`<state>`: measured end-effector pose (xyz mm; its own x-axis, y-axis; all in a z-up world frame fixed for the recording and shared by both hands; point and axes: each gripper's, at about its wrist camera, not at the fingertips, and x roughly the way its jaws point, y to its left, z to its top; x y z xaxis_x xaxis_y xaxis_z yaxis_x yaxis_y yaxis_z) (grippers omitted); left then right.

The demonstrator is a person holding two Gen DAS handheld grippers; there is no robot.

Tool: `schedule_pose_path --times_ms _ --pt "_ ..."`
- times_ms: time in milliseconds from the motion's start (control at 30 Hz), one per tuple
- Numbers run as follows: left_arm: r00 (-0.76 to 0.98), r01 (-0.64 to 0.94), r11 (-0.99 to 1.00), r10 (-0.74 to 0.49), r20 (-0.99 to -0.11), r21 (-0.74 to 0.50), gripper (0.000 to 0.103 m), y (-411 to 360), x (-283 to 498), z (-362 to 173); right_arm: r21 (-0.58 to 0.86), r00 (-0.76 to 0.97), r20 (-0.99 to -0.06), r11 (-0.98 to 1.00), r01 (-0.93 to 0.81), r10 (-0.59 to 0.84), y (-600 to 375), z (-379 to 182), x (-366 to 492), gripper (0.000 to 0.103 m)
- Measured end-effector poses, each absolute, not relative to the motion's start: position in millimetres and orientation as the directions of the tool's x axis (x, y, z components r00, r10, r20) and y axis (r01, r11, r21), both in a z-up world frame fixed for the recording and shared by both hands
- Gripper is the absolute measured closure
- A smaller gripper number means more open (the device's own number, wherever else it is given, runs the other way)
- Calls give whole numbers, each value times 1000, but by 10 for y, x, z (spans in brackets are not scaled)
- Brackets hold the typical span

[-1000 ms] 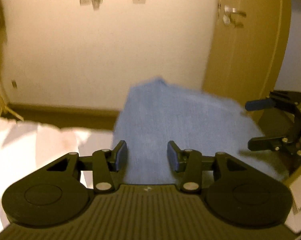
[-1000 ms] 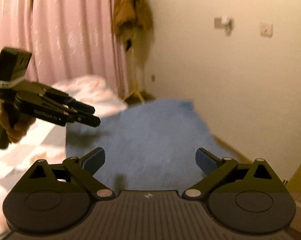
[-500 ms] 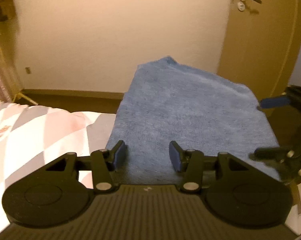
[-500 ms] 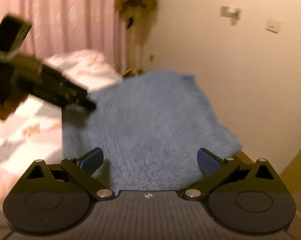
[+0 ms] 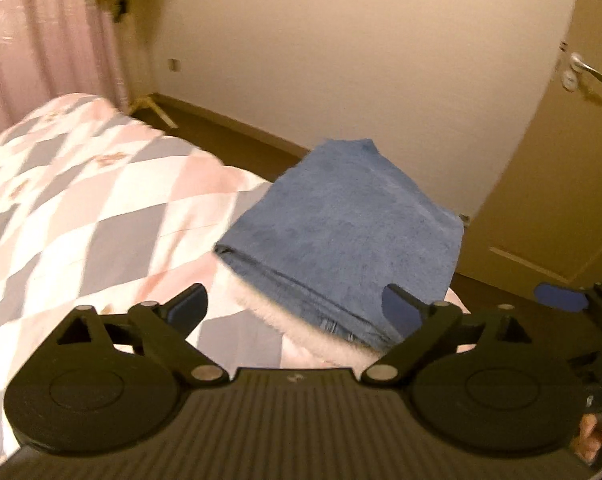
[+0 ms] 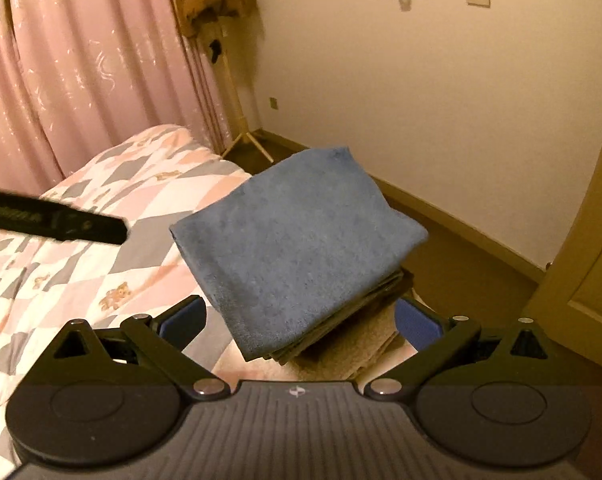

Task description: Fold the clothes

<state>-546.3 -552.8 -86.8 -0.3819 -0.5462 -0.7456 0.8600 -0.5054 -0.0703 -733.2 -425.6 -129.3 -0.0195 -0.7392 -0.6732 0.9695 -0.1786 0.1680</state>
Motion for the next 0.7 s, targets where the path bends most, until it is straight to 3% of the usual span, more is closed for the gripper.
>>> schedule_pose_path --times_ms 100,500,700 --pt "-320 898 -440 -595 -738 -35 1 -5328 -5445 -723 185 -1 -668 -168 968 -744 -4190 -1146 -7388 0" --pt "-252 952 -303 -698 -671 -42 1 -4400 -5446 -330 236 62 -614 -108 966 -787 -3497 -698 -7541 0" --pt "-109 974 -206 -794 -598 96 1 -3896 -5473 -127 170 4 -598 -122 978 -802 -3287 -538 -7495 0"
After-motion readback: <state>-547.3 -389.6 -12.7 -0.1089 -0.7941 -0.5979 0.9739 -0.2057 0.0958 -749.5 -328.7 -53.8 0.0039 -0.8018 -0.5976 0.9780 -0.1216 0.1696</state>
